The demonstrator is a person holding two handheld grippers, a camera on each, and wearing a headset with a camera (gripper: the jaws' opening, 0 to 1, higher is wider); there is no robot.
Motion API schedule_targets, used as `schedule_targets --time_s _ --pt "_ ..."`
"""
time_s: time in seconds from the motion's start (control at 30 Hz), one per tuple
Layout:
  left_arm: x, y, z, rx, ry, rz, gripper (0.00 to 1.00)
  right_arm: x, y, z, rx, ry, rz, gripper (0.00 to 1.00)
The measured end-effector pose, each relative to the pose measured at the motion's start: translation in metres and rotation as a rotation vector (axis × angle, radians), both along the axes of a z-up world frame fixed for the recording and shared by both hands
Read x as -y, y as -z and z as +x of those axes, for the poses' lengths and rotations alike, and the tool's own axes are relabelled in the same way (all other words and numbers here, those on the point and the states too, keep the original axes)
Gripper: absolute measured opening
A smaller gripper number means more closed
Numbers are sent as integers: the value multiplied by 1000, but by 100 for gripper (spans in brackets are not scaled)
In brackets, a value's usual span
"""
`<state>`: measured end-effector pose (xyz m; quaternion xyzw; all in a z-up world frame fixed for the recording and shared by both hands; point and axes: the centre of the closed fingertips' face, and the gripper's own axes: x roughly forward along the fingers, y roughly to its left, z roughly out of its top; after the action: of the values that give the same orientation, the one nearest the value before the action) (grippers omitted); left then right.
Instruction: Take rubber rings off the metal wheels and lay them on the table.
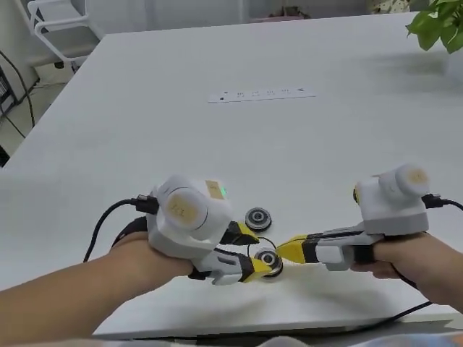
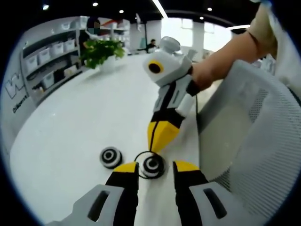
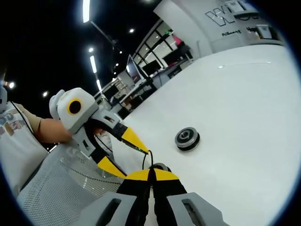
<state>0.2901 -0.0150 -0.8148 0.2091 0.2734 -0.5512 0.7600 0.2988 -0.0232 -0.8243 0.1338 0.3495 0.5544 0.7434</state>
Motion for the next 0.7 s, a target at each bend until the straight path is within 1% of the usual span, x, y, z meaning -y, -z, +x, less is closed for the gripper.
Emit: schedule_targets --time_s 0.17,0.43,0.53,0.7 --pt "-4 -11 -3 8 -6 -24 34 0 -4 1 2 -6 7 0" --pt "-16 -22 -7 20 -25 -38 40 -3 -12 3 10 -17 12 0" --pt "-22 -26 -6 45 -33 -27 43 -5 -15 4 13 -20 13 0" --pt "-29 -33 -7 44 -49 -41 47 -10 -18 6 18 -32 9 0"
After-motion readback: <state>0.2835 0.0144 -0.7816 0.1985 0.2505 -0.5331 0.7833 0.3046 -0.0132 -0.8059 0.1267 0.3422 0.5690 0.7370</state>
